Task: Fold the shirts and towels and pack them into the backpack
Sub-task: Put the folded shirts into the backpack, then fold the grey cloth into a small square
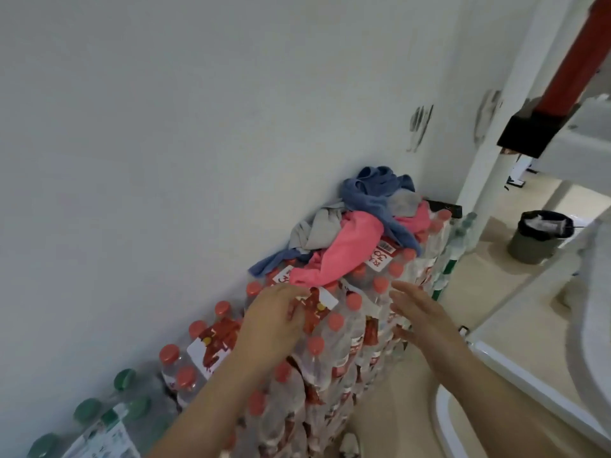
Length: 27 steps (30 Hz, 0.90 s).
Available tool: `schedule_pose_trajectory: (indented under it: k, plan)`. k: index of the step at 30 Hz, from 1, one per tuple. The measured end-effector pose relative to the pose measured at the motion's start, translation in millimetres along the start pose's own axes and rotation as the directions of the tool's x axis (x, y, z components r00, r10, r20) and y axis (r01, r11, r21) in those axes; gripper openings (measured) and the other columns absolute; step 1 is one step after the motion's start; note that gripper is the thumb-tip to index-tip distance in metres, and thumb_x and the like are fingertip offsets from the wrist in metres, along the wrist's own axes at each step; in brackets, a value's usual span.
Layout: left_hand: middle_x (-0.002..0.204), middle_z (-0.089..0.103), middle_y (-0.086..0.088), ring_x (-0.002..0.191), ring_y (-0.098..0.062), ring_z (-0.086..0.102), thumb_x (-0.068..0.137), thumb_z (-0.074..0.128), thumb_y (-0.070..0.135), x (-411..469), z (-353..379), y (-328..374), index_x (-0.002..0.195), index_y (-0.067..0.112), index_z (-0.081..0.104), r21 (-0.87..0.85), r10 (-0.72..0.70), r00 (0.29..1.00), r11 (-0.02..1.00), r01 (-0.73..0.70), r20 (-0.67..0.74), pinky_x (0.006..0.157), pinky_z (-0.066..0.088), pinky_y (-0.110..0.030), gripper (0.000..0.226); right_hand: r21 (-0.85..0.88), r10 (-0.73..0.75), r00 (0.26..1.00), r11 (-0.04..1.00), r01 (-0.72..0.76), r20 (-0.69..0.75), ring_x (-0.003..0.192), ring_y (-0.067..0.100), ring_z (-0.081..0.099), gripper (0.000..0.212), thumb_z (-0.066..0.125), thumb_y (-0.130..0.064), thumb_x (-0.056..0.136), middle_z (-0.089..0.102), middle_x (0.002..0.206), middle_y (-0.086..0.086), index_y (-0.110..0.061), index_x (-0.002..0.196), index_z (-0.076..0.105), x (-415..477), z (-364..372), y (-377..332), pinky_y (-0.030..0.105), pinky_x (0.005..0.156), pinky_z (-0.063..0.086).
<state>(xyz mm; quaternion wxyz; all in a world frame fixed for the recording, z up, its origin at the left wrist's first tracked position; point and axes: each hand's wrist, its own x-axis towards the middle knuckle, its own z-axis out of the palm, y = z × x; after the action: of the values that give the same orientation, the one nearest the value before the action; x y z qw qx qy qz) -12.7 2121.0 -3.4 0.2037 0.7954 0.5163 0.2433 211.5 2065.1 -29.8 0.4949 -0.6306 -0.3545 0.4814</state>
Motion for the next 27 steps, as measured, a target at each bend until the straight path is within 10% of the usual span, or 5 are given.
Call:
schedule_pose_trajectory:
  k: [5, 12, 16, 20, 27]
  plan:
    - [0.118, 0.063, -0.008, 0.109, -0.026, 0.056, 0.085, 0.057, 0.013, 105, 46, -32, 0.124, 0.009, 0.058, 0.088, -0.025, 0.998, 0.996, 0.03, -0.053, 0.092, 0.039, -0.03, 0.039, -0.677, -0.269, 0.922, 0.626, 0.387, 0.278, 0.138, 0.008, 0.022, 0.048, 0.048, -0.04, 0.096, 0.027, 0.145, -0.021, -0.041, 0.14, 0.029, 76, 13, 9, 0.03, 0.112, 0.024]
    - [0.081, 0.062, 0.006, 0.076, -0.018, 0.058, 0.089, 0.056, 0.03, 204, 91, -59, 0.086, 0.018, 0.056, -0.033, -0.29, 0.957, 0.957, 0.289, -0.024, 0.062, 0.037, -0.029, 0.012, -0.871, -0.21, 0.887, 0.199, 0.45, 0.411, 0.147, 0.022, -0.013, 0.074, 0.044, -0.036, 0.093, -0.015, 0.159, -0.006, -0.044, 0.148, -0.004, 190, 26, 1, 0.051, 0.115, 0.021]
    - [0.078, 0.065, 0.007, 0.075, -0.01, 0.056, 0.089, 0.063, 0.018, 219, 79, -51, 0.08, 0.013, 0.071, -0.155, -0.219, 0.967, 0.968, 0.198, -0.128, 0.065, 0.041, -0.02, 0.013, -0.926, -0.29, 0.89, 0.033, 0.377, 0.352, 0.141, 0.036, 0.026, 0.061, 0.065, -0.047, 0.082, 0.027, 0.156, 0.007, -0.053, 0.136, 0.037, 224, 23, -11, 0.061, 0.096, 0.038]
    - [0.092, 0.068, 0.009, 0.087, 0.004, 0.051, 0.09, 0.059, 0.014, 227, 49, -33, 0.099, 0.013, 0.074, -0.102, -0.054, 0.926, 0.995, 0.017, -0.374, 0.08, 0.032, 0.004, 0.018, -0.948, -0.473, 0.836, 0.008, 0.318, 0.276, 0.135, 0.035, 0.031, 0.033, 0.079, -0.04, 0.069, 0.046, 0.143, 0.013, -0.034, 0.1, 0.07, 254, 16, -17, 0.056, 0.089, 0.035]
    - [0.099, 0.065, 0.007, 0.093, 0.009, 0.056, 0.083, 0.052, -0.008, 241, 12, 10, 0.102, 0.012, 0.071, -0.031, 0.161, 0.793, 0.975, -0.221, -0.587, 0.084, 0.043, -0.005, 0.034, -0.905, -0.42, 0.861, 0.177, 0.387, 0.286, 0.1, 0.039, 0.063, 0.033, 0.08, -0.035, 0.071, 0.053, 0.135, 0.015, -0.023, 0.1, 0.071, 301, 3, -23, 0.048, 0.073, 0.055]
